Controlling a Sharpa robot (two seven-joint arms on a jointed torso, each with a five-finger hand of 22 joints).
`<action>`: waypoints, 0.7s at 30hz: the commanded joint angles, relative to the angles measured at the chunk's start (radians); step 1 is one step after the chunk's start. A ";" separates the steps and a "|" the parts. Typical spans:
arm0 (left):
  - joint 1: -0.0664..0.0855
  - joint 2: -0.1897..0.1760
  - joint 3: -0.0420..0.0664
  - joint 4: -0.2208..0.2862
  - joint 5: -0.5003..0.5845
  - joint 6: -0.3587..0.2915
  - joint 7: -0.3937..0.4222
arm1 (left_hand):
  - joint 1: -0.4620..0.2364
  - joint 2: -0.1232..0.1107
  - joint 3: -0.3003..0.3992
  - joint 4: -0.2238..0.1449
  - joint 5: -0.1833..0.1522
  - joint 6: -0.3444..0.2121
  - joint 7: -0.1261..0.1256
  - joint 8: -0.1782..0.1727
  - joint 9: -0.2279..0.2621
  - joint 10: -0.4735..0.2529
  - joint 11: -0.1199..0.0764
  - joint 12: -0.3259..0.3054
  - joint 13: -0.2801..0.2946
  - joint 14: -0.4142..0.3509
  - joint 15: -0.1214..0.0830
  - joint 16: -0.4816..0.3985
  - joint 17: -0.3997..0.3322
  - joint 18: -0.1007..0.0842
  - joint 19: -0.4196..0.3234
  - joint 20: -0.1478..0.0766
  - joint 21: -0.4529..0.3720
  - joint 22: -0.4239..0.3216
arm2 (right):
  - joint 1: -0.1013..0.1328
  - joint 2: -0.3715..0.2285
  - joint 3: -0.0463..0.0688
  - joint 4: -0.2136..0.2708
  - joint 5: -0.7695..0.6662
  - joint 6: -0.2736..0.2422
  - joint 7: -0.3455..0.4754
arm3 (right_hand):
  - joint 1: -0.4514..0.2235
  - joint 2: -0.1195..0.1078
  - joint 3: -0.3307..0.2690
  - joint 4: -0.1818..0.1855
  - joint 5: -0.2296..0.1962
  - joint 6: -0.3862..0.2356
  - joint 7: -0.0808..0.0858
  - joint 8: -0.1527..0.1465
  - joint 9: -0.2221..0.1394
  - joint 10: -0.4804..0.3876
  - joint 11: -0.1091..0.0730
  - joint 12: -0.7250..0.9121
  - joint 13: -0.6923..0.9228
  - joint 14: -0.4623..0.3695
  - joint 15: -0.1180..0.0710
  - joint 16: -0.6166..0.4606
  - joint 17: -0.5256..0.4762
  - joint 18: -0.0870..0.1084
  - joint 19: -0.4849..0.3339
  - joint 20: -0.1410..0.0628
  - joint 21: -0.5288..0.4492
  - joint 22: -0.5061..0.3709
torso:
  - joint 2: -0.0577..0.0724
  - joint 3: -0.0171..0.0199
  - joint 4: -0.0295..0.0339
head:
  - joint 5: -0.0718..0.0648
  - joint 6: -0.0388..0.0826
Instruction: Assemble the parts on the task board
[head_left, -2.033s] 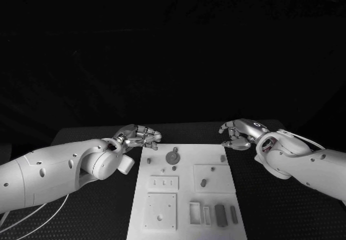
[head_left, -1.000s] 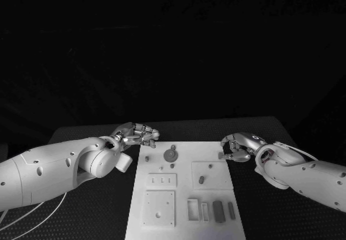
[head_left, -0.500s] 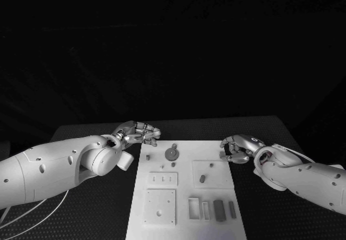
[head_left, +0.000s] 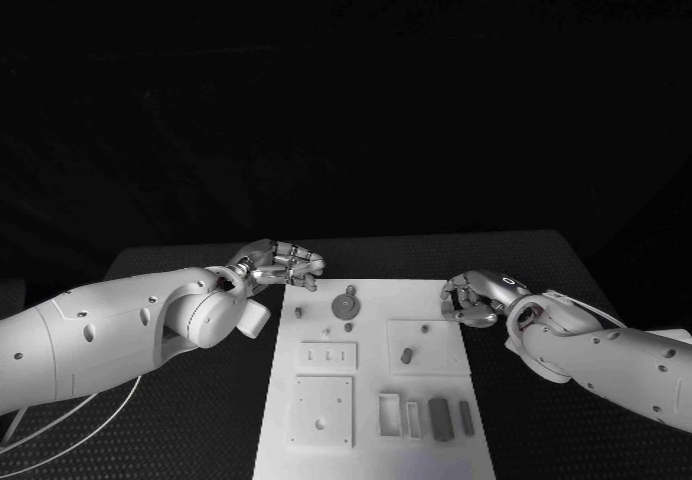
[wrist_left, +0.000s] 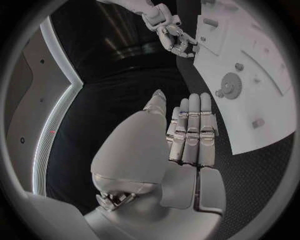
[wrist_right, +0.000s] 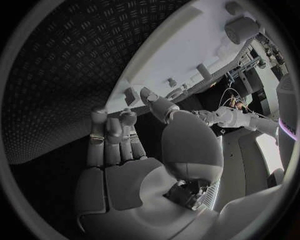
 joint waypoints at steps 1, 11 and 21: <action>0.000 0.002 0.001 0.002 -0.003 0.019 0.010 | -0.006 -0.004 -0.002 0.000 -0.007 0.000 0.005 0.002 -0.001 0.001 0.002 0.002 0.001 0.006 0.001 -0.006 0.002 0.017 0.004 -0.004 -0.006 0.001 | -0.001 0.006 0.000 -0.007 0.009 -0.001 0.013 | -0.001 0.011 -0.005 0.004 0.003 0.017 0.026 0.004 0.002 0.007 -0.004 0.007 -0.001 0.003 -0.007 0.006 0.001 0.019 0.006 -0.002 0.003 0.008 | 0.000 0.0004 0.0003 | 0.002 -0.002; 0.000 -0.001 0.001 0.005 -0.004 0.019 0.007 | -0.007 -0.004 -0.002 0.000 -0.007 -0.001 0.005 0.002 -0.001 0.001 0.003 0.002 0.001 0.006 0.001 -0.006 0.002 0.017 0.004 -0.004 -0.007 0.002 | -0.008 0.020 0.000 -0.029 0.009 -0.005 0.012 | -0.001 0.026 -0.010 0.004 0.003 0.056 0.013 0.021 0.012 0.012 -0.017 0.010 -0.005 0.009 -0.018 0.009 0.000 0.019 0.010 -0.005 0.006 0.010 | 0.001 0.0006 0.0009 | 0.003 -0.008; 0.000 -0.002 0.001 0.006 -0.004 0.022 0.004 | -0.007 -0.004 -0.002 0.000 -0.007 -0.001 0.005 0.002 -0.001 0.001 0.003 0.001 0.002 0.006 0.001 -0.007 0.003 0.017 0.004 -0.004 -0.007 0.002 | -0.015 0.025 0.000 -0.043 0.009 -0.004 0.011 | -0.002 0.029 -0.012 0.002 0.003 0.066 0.008 0.024 0.015 0.013 -0.021 0.010 -0.007 0.009 -0.022 0.009 -0.001 0.019 0.010 -0.006 0.006 0.010 | -0.001 0.0000 0.0003 | 0.004 -0.014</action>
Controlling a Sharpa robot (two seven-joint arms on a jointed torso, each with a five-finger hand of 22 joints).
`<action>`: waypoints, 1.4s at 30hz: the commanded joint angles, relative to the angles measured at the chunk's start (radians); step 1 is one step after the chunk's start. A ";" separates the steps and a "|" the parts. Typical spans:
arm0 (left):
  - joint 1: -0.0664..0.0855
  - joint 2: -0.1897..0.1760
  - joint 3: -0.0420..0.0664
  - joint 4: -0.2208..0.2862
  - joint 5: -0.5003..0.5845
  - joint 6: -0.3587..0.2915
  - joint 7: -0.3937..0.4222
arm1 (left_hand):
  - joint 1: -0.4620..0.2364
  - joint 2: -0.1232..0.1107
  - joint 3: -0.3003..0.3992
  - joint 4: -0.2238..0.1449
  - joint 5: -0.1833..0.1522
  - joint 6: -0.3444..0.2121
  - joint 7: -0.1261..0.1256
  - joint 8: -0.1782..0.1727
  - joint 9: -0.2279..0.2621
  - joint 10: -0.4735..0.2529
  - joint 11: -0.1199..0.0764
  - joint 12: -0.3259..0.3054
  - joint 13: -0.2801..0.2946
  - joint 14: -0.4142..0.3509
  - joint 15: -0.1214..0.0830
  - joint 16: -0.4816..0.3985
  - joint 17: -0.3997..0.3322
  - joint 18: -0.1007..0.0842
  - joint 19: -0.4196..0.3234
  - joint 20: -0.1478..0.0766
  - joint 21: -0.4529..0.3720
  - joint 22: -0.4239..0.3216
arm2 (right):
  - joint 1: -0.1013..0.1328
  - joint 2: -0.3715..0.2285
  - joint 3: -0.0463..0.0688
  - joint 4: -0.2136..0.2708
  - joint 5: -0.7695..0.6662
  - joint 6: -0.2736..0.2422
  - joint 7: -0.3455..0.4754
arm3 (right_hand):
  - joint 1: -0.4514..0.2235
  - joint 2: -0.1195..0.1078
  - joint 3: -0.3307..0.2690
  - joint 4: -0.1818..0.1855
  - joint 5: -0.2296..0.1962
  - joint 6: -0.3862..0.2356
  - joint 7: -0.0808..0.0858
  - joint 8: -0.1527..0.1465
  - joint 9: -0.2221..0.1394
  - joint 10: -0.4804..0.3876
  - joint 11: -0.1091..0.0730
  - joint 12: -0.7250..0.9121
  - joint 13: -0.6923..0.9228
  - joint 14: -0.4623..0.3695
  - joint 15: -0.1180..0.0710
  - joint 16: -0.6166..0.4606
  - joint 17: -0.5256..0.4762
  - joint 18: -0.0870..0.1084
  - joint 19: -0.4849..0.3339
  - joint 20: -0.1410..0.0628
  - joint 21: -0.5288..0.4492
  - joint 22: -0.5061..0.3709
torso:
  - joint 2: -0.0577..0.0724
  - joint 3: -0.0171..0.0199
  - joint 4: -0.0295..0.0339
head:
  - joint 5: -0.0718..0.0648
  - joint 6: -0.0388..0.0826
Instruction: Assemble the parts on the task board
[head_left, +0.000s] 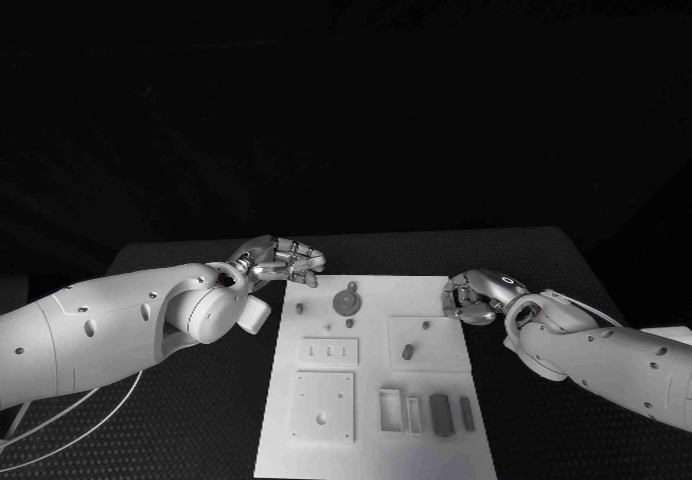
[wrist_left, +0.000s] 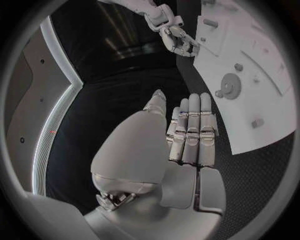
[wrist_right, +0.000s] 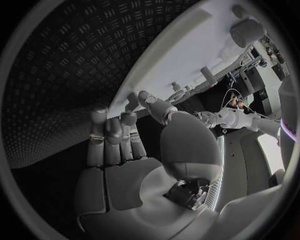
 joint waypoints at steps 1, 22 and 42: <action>0.000 0.001 0.001 0.003 -0.004 0.018 0.006 | -0.007 -0.004 -0.002 0.000 -0.007 -0.001 0.005 0.002 -0.001 0.001 0.003 0.001 0.001 0.006 0.001 -0.007 0.001 0.017 0.004 -0.004 -0.007 0.001 | -0.001 0.001 0.000 -0.005 0.000 -0.001 0.009 | 0.000 0.009 -0.006 0.003 0.003 0.024 0.020 0.003 0.001 -0.001 -0.007 0.006 -0.001 0.000 -0.006 0.005 -0.001 0.019 0.001 -0.004 0.004 0.010 | -0.001 -0.0007 -0.0002 | 0.000 -0.002; 0.000 -0.001 0.001 0.003 -0.004 0.021 0.003 | -0.009 -0.004 -0.002 0.000 -0.007 -0.002 0.006 0.001 -0.002 0.000 0.003 0.000 0.001 0.007 0.002 -0.009 0.003 0.017 0.005 -0.004 -0.008 0.002 | -0.004 0.009 0.000 -0.013 0.004 -0.005 0.015 | -0.004 0.028 -0.007 0.007 0.003 0.036 0.016 0.006 0.005 0.002 -0.012 0.006 -0.003 0.001 -0.010 0.006 -0.001 0.019 0.003 -0.005 0.004 0.010 | -0.002 -0.0010 -0.0004 | 0.000 -0.005; 0.000 -0.003 0.001 0.006 -0.006 0.015 0.005 | -0.008 -0.003 -0.002 0.000 -0.007 -0.002 0.006 0.002 -0.001 0.001 0.003 0.000 0.002 0.007 0.001 -0.010 0.005 0.017 0.005 -0.004 -0.008 0.002 | -0.004 0.012 0.000 -0.014 0.004 -0.014 0.011 | 0.017 0.125 0.007 -0.009 0.003 0.083 0.000 0.023 0.020 0.006 -0.027 0.007 -0.008 0.004 -0.024 0.008 -0.002 0.019 0.002 -0.009 0.007 0.013 | -0.002 0.0001 -0.0002 | -0.001 -0.008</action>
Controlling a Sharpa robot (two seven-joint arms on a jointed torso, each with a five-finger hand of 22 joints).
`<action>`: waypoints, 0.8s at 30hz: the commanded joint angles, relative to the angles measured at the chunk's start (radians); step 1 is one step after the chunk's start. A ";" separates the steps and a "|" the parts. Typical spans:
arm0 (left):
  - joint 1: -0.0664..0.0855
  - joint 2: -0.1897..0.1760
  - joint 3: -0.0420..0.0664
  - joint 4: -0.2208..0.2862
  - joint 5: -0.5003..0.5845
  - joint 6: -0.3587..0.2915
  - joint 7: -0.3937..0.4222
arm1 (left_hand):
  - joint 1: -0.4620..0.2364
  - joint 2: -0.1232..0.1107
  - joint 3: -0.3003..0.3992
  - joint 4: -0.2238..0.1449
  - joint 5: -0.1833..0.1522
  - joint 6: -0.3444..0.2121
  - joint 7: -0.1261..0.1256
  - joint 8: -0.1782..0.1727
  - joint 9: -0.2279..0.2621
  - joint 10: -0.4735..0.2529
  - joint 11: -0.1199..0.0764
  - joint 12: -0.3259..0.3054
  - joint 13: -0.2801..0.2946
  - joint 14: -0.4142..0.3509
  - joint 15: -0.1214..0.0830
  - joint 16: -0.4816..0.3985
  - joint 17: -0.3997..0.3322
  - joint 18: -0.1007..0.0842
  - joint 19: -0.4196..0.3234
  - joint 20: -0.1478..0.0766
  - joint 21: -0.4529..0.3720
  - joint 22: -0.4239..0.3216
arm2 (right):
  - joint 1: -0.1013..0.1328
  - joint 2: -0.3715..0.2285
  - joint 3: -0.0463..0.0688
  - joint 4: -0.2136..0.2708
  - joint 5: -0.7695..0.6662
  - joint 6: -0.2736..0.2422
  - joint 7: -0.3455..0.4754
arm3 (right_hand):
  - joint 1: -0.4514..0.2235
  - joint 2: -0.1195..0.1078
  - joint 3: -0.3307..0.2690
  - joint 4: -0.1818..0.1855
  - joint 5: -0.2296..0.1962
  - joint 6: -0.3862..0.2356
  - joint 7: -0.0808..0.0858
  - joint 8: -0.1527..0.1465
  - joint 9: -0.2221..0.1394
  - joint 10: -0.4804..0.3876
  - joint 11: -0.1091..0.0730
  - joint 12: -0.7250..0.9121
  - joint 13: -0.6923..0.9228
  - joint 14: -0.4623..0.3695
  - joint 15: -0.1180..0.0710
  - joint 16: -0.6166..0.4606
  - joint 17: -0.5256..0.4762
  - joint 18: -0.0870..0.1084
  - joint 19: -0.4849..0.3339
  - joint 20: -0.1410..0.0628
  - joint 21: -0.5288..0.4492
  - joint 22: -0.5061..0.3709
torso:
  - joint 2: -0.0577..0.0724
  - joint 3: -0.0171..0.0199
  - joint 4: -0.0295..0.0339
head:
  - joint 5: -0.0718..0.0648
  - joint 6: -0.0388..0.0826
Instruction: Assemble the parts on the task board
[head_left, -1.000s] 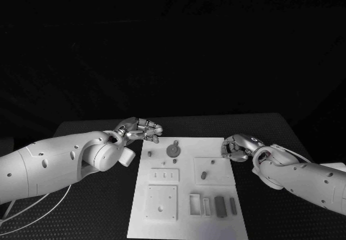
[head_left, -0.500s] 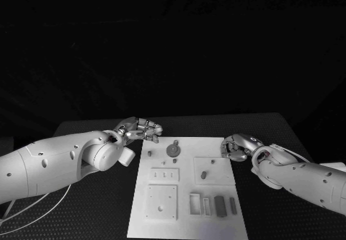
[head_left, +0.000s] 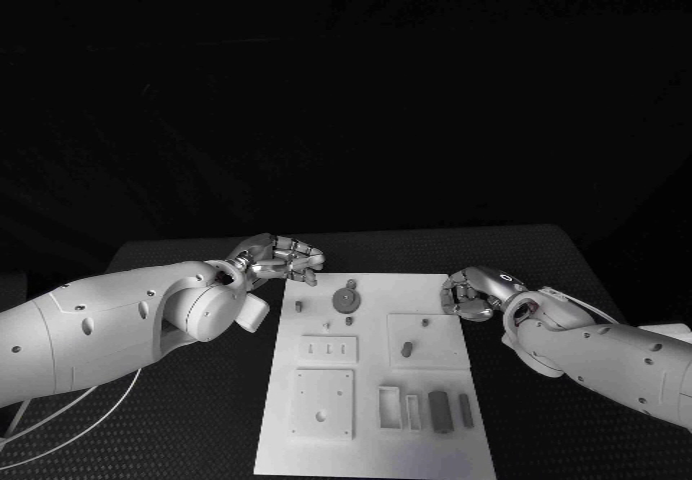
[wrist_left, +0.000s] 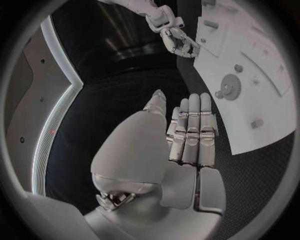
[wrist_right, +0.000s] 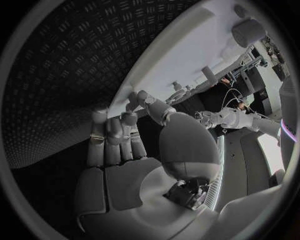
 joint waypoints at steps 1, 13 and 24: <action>0.000 0.000 0.001 0.004 -0.005 0.008 0.009 | -0.008 -0.003 -0.001 0.000 -0.007 -0.002 0.006 0.002 -0.002 0.001 0.003 0.000 0.002 0.007 0.001 -0.007 0.002 0.017 0.005 -0.004 -0.004 0.002 | -0.001 0.001 0.000 0.001 0.000 -0.011 0.006 | 0.008 0.032 0.005 -0.006 0.004 0.042 0.025 0.009 0.013 0.001 -0.008 0.007 -0.002 -0.001 -0.009 0.004 -0.001 0.013 -0.003 -0.007 0.007 0.013 | 0.000 0.0005 0.0002 | 0.001 -0.001; 0.001 0.000 0.001 0.003 -0.037 0.031 0.006 | 0.006 0.012 0.007 -0.001 -0.007 0.046 -0.017 0.028 0.008 0.029 -0.009 0.010 0.012 0.010 0.001 -0.018 0.014 0.017 0.005 -0.003 -0.009 0.005 | 0.000 -0.008 0.002 0.015 -0.002 -0.029 0.003 | 0.011 0.047 0.002 -0.021 0.004 0.053 0.021 0.014 0.019 0.004 -0.011 0.007 -0.003 0.000 -0.012 0.005 -0.001 0.013 -0.003 -0.008 0.008 0.014 | 0.000 0.0008 -0.0013 | 0.002 0.001; 0.003 0.005 0.003 0.010 -0.089 0.055 -0.070 | -0.029 0.028 -0.004 0.001 -0.007 0.107 -0.038 0.035 0.001 0.070 -0.028 0.020 0.026 0.028 -0.004 -0.024 0.036 0.018 0.015 -0.009 -0.007 0.017 | 0.067 -0.010 0.003 0.071 -0.027 -0.003 -0.027 | 0.013 0.048 0.002 -0.026 0.004 0.057 0.020 0.015 0.020 0.004 -0.012 0.007 -0.003 0.000 -0.013 0.006 -0.001 0.013 -0.003 -0.008 0.009 0.014 | -0.002 -0.0013 -0.0045 | 0.000 0.014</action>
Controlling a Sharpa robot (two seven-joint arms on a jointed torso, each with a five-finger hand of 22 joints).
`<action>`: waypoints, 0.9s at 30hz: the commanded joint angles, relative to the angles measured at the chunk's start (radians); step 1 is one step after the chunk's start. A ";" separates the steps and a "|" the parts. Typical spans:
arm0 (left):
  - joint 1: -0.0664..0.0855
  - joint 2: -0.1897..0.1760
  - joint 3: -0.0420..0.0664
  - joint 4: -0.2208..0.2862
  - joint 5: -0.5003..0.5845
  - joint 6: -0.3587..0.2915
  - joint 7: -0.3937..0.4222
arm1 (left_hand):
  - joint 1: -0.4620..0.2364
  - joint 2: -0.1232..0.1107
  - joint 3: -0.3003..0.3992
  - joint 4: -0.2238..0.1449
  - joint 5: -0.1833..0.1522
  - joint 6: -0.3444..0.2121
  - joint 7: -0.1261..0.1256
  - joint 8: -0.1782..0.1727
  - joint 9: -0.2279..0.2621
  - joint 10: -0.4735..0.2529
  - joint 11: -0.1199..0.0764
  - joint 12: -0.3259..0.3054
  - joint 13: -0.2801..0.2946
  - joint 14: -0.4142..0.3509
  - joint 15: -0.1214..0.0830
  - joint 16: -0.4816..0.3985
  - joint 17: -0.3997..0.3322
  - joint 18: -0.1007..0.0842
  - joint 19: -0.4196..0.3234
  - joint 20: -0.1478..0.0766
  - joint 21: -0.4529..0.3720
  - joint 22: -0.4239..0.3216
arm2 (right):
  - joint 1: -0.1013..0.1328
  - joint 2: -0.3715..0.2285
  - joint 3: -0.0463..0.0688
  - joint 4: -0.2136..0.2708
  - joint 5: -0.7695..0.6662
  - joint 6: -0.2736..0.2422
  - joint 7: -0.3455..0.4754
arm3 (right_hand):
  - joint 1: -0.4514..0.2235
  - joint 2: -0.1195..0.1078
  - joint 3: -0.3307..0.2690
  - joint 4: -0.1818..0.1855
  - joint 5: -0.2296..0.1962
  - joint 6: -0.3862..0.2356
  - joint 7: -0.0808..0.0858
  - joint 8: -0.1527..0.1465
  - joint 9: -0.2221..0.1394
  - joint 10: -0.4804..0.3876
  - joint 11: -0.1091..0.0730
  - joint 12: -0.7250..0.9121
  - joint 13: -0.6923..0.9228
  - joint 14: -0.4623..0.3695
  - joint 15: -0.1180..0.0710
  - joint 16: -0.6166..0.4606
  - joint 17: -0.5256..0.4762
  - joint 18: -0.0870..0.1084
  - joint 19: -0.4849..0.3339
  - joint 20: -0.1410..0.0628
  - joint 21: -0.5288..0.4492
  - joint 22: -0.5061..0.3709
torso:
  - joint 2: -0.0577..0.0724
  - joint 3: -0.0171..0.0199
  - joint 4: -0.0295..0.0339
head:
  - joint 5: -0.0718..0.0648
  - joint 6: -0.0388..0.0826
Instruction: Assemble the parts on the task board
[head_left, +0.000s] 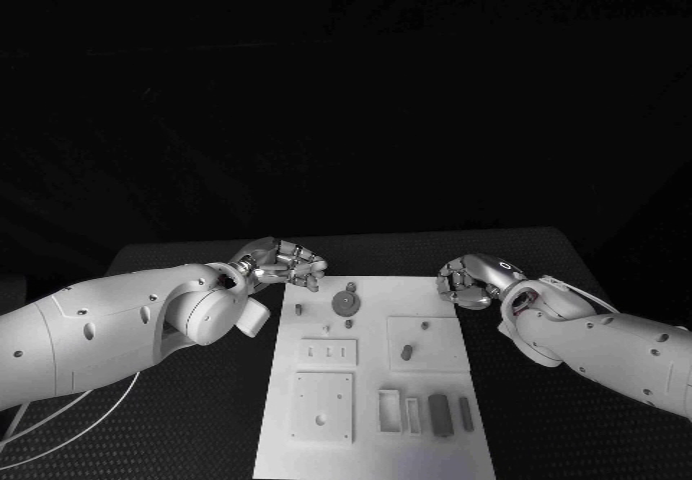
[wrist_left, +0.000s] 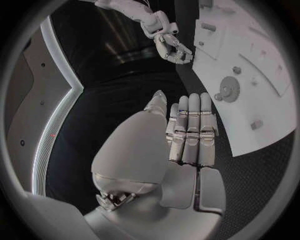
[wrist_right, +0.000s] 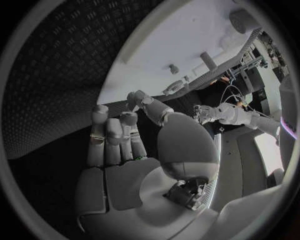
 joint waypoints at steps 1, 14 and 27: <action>0.004 0.004 0.002 0.007 -0.053 0.039 -0.065 | -0.030 -0.005 -0.012 0.001 -0.007 0.014 -0.001 -0.004 -0.005 0.012 0.000 0.005 0.003 0.011 -0.002 -0.005 0.007 0.011 0.011 -0.004 -0.002 0.004 | 0.019 0.001 0.000 0.027 -0.029 0.022 -0.025 | 0.001 0.006 -0.002 -0.006 0.003 0.056 0.021 0.013 0.022 0.000 -0.007 0.003 -0.002 -0.001 -0.006 0.006 -0.001 0.013 0.001 -0.005 0.005 0.014 | -0.001 -0.0008 -0.0019 | -0.001 0.006; 0.023 0.043 0.002 0.024 -0.145 0.029 -0.239 | -0.190 -0.020 -0.035 0.003 -0.008 0.042 -0.009 -0.014 -0.015 0.072 -0.029 0.028 0.032 0.068 -0.031 0.017 0.055 0.018 0.060 -0.031 0.027 0.035 | 0.059 0.026 0.000 0.174 -0.050 0.072 -0.105 | 0.000 -0.009 -0.008 -0.008 0.003 0.063 0.019 0.016 0.025 0.001 -0.009 0.003 -0.002 0.000 -0.007 0.006 -0.001 0.013 0.000 -0.006 0.005 0.014 | -0.020 -0.0070 -0.0035 | 0.005 0.011; 0.022 0.071 0.000 0.041 -0.172 0.055 -0.318 | -0.239 -0.025 -0.020 0.003 -0.008 0.034 -0.003 -0.030 -0.026 0.074 -0.031 0.024 0.042 0.070 -0.033 0.010 0.072 0.016 0.059 -0.035 0.025 0.044 | 0.058 0.085 0.000 0.227 -0.050 0.086 -0.116 | 0.001 -0.008 -0.008 -0.008 0.003 0.065 0.018 0.016 0.026 0.001 -0.010 0.003 -0.002 0.000 -0.008 0.006 -0.001 0.013 0.000 -0.006 0.005 0.014 | -0.032 -0.0118 0.0009 | -0.002 0.002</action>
